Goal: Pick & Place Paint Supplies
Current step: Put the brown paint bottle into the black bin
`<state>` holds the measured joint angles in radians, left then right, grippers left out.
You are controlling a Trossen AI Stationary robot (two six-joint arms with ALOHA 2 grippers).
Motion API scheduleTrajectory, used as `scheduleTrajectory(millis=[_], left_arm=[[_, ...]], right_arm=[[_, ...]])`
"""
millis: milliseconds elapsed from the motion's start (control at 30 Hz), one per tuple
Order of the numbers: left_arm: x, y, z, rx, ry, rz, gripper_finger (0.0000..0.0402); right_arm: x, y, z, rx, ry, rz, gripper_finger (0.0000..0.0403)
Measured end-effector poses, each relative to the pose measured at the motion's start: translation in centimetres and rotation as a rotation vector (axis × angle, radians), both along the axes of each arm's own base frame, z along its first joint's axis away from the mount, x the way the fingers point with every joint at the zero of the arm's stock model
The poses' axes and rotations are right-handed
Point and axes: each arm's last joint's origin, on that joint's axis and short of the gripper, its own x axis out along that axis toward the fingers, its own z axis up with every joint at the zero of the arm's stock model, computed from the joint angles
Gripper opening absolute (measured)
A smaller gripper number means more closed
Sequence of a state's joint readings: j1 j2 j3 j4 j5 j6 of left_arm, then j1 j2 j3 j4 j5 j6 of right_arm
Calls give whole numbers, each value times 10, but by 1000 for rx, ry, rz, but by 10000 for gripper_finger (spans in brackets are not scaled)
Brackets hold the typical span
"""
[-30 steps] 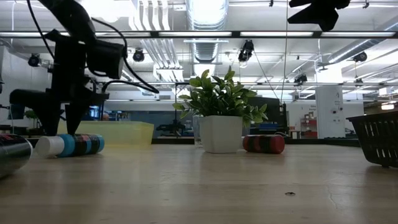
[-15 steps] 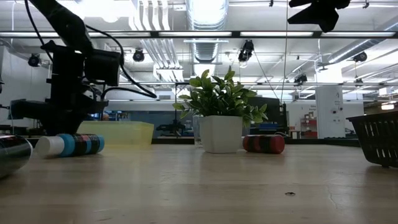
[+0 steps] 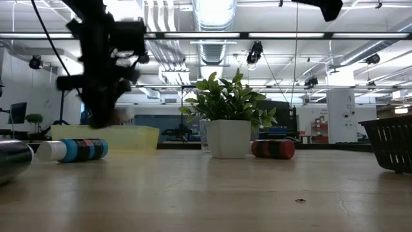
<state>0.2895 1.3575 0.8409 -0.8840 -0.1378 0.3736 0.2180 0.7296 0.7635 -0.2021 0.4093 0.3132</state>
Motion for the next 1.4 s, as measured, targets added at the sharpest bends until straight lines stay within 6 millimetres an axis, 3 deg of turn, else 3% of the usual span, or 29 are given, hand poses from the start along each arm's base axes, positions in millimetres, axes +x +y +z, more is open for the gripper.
scheduleTrajectory(millis=[367, 567, 867, 1133, 1400], left_arm=[[56, -16, 112, -10, -514, 47, 128], [73, -23, 152, -42, -798, 100, 128], [88, -31, 159, -88, -952, 123, 129], [98, -36, 163, -96, -1035, 103, 129], [100, -44, 166, -110, -1070, 75, 129]], right_arm=[[19, 5, 8, -108, -100, 31, 244], [44, 7, 6, -171, -151, 16, 244], [86, -4, 27, -242, -191, 57, 244], [129, -27, 35, -271, -106, 117, 244], [134, -38, 38, -272, -162, 100, 244]])
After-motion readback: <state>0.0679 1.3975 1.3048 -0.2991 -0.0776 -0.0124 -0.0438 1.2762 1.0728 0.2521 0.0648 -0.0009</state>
